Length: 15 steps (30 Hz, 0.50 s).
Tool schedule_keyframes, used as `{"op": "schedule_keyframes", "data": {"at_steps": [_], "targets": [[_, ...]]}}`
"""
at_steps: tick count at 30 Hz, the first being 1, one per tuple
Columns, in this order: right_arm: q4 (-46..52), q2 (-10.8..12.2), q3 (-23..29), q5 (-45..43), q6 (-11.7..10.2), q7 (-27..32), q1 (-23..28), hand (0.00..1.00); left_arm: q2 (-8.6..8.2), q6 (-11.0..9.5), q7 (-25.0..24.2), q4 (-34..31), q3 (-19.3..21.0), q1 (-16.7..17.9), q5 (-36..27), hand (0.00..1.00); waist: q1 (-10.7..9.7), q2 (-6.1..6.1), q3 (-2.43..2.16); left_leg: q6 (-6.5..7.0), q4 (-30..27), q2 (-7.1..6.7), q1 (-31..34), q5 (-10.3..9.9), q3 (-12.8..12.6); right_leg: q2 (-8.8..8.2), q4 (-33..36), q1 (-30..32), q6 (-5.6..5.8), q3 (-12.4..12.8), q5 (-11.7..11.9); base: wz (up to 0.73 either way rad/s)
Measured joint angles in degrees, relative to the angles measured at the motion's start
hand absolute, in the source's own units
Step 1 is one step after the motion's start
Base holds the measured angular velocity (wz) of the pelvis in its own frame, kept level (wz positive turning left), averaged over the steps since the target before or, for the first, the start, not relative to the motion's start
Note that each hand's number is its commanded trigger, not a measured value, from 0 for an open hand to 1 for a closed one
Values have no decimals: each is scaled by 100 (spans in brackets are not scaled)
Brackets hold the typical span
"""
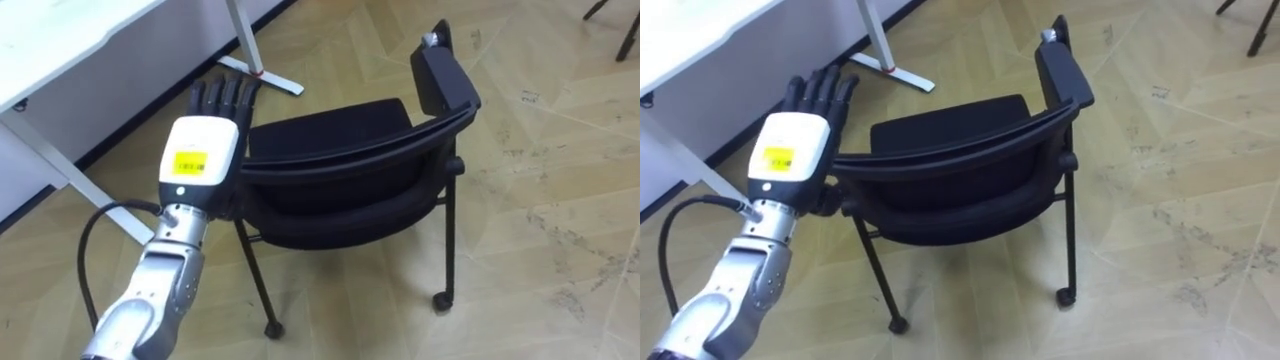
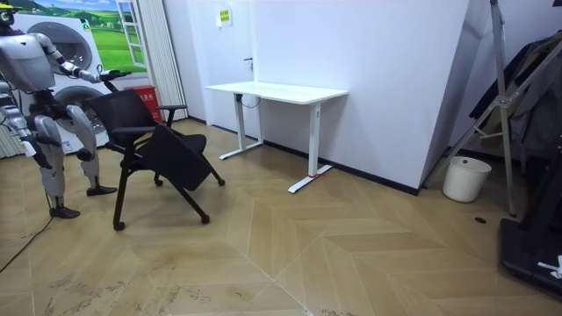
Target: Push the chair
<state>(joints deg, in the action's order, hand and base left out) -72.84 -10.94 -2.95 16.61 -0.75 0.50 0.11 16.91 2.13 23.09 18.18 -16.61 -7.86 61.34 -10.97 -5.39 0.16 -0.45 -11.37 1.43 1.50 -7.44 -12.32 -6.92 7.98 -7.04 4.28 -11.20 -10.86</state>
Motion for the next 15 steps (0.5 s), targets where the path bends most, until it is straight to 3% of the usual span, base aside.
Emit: {"op": "schedule_keyframes", "data": {"at_steps": [6,15], "targets": [[5,-9,43,-67,-55,12,-14,0,0,-33,-41,365,-62,-85,-104,0,-130,-30,19,2,0,0,0,-2,1,0,-5,0,-1,6,0,0],[25,-53,39,-134,-79,14,-7,0,-15,-220,-40,702,-170,-340,-119,0,-163,-55,42,2,2,2,-17,-2,-21,1,-6,-6,-2,38,1,0]]}}
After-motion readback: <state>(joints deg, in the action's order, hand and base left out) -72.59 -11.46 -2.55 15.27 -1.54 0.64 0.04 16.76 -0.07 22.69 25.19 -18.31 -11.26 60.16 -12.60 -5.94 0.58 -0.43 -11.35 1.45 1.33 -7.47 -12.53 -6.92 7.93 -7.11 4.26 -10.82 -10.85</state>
